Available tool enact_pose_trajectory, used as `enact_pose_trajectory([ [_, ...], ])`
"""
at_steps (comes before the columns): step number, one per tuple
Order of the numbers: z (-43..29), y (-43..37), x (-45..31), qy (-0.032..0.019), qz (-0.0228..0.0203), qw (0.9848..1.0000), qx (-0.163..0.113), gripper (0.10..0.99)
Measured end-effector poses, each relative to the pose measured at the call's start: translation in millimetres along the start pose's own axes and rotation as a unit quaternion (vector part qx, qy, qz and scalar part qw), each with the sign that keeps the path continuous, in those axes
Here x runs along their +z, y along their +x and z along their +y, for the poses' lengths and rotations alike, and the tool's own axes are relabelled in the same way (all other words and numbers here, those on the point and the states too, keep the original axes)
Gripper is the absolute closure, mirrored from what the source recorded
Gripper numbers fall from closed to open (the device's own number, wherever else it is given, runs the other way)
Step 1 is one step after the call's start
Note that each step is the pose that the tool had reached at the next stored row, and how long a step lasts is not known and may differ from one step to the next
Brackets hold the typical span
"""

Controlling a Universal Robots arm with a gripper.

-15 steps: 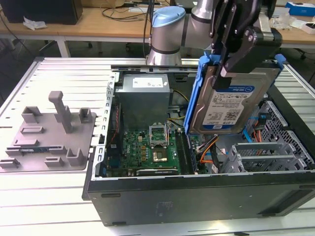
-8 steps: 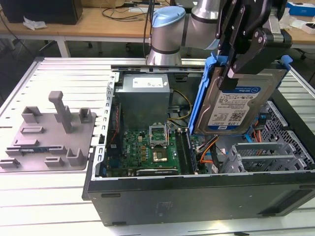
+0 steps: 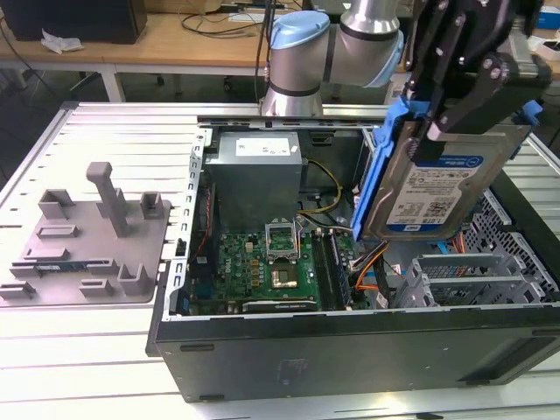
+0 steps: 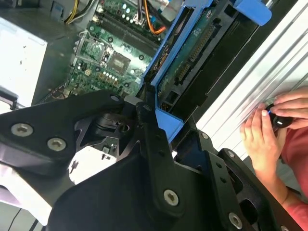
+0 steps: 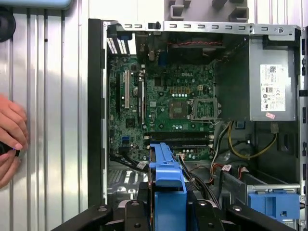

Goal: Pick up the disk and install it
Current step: 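Insert the disk into the insertion slot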

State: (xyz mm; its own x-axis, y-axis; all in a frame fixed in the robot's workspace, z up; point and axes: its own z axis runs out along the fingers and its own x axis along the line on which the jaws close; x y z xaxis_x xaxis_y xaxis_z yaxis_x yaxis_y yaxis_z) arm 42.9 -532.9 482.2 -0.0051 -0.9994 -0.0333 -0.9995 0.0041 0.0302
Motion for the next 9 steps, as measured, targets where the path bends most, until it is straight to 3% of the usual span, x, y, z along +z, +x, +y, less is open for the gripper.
enact_pose_trajectory([
  [7, -34.3, 3.2, -0.9, 0.0000, 0.0000, 1.0000, 0.000, 0.718],
  [9, -48.9, 6.6, -1.3, 0.0000, 0.0000, 1.0000, 0.000, 0.718],
])
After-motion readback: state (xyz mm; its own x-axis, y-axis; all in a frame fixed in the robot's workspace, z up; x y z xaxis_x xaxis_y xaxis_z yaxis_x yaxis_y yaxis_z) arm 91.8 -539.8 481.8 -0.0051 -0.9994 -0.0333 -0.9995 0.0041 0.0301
